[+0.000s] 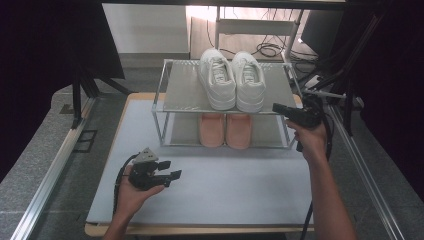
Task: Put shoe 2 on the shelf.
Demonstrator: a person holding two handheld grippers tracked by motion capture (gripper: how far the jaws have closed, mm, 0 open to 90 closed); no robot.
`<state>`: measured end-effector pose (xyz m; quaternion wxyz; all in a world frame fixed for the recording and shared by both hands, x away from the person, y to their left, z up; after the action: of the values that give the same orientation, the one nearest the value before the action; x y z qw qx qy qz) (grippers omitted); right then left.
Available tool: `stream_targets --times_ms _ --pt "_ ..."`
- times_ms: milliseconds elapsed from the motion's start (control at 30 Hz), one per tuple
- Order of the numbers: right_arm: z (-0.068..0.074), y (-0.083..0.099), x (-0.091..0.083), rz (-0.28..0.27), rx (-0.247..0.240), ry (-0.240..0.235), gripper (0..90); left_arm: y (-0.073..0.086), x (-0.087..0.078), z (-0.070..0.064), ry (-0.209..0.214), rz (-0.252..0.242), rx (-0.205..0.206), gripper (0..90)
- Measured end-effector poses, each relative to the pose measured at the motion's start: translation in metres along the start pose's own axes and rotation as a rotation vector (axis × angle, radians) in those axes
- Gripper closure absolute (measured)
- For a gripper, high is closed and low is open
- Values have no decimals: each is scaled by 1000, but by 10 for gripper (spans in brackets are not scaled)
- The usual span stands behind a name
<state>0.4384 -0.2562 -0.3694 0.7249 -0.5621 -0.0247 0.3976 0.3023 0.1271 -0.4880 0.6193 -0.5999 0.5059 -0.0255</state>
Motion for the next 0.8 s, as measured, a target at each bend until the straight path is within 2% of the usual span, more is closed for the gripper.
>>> stream_targets --times_ms 267,433,667,800 --pt "-9 25 -24 -52 -11 -22 900 1 2 0 -1 6 -2 426" --pt "-12 45 -34 -61 -11 -35 900 1 2 0 -1 6 -1 426" --pt "-19 75 -37 -62 -13 -45 900 1 1 0 -2 5 -1 426" --pt "-26 91 -37 -59 3 -50 900 2 2 0 -3 6 -1 427"
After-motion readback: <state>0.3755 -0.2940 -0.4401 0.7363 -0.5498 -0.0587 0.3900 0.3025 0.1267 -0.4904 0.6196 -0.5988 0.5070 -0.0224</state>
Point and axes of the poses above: each handheld gripper's, and its own axes: x roughly forward along the jaws, y roughly out of its underside, z roughly to its left, the point moved 6 cm from there along x, roughly forward along the jaws
